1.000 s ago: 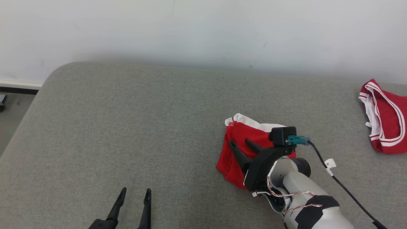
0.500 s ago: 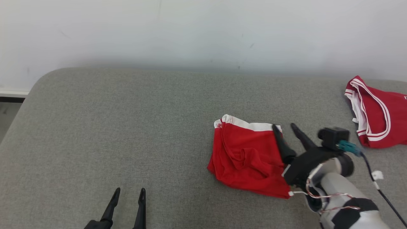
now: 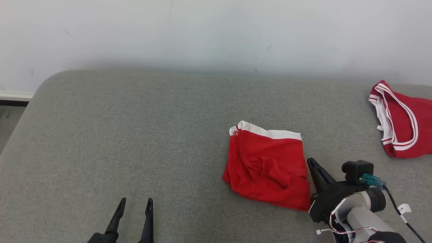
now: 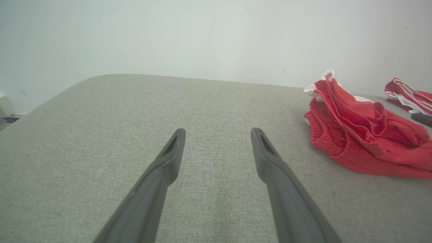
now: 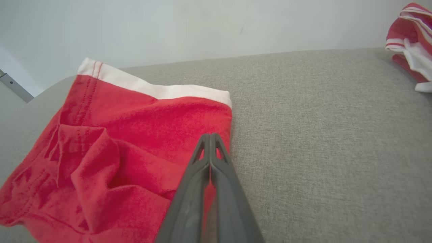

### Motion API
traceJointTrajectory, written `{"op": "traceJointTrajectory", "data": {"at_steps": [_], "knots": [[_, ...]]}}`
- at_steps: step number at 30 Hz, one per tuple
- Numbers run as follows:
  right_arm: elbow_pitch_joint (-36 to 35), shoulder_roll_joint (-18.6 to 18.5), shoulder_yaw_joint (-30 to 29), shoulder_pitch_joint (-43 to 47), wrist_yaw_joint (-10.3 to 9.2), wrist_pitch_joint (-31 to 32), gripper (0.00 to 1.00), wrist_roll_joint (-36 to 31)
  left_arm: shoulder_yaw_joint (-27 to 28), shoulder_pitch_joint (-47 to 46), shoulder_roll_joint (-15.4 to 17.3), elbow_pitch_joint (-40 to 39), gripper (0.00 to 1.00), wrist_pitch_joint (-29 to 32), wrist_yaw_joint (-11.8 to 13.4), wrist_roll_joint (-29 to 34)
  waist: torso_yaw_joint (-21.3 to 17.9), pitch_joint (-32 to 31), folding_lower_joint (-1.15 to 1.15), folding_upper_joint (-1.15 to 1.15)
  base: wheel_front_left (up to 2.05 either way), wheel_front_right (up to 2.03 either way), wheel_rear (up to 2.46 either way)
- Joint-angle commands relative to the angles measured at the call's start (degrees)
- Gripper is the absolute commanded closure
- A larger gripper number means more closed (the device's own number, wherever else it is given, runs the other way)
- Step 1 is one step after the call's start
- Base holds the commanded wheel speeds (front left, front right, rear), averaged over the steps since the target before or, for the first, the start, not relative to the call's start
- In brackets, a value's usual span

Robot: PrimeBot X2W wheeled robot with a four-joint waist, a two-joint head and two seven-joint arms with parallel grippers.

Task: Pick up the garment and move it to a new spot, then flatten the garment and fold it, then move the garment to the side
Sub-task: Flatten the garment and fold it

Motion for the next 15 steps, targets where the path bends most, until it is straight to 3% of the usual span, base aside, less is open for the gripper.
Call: {"op": "traceJointTrajectory", "data": {"at_steps": [1,15], "knots": [[0.6,0.4,0.7,-0.6,-0.17,-0.4,1.00,-1.2,-0.1,-0.1,-0.1,0.1,0.00,-0.1,0.0,0.5,0.5,0.1,0.00,0.00,0.00,0.00,0.00],[2.3,5.7,8.1,-1.0,-0.17,-0.9,1.00,-4.4,-0.3,0.0,-0.1,0.4,0.00,-0.1,0.0,0.4,2.7,0.2,0.00,0.00,0.00,0.00,0.00]]}}
